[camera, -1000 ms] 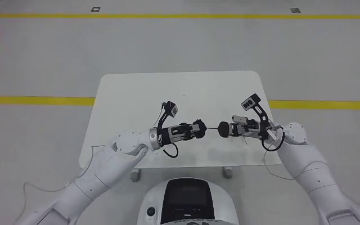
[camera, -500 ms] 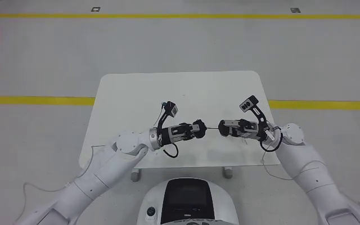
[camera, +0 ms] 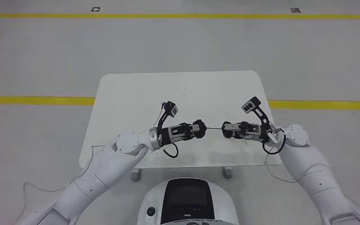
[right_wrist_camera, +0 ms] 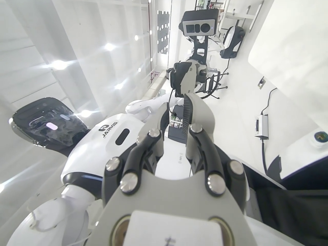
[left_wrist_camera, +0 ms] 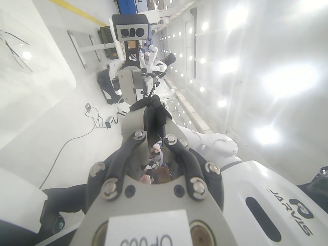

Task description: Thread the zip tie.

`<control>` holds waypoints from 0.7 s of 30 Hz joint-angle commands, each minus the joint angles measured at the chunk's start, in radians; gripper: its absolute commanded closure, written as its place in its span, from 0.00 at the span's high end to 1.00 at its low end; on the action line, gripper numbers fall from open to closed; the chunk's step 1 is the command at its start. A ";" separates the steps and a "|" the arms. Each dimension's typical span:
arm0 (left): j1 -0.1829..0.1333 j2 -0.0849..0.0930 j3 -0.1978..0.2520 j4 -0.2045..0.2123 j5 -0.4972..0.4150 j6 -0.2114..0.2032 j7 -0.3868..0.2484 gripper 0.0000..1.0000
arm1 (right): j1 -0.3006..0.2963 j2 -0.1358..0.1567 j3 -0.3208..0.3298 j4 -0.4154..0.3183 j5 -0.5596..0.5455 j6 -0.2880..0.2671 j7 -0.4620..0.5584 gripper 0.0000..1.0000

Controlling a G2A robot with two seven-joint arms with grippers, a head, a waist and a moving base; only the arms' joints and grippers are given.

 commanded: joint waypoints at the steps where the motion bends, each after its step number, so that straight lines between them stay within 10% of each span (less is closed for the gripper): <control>1: 0.000 0.000 0.000 0.000 0.000 0.000 0.000 0.00 | -0.003 0.002 0.002 -0.003 -0.006 0.000 0.000 0.11; 20: 0.000 0.000 0.000 0.000 0.000 0.000 0.000 0.03 | -0.012 0.013 0.013 -0.025 -0.011 0.000 0.000 0.00; 21: 0.000 0.000 0.000 0.000 0.000 0.000 0.000 0.88 | -0.012 0.014 0.016 -0.025 -0.013 0.000 0.000 0.00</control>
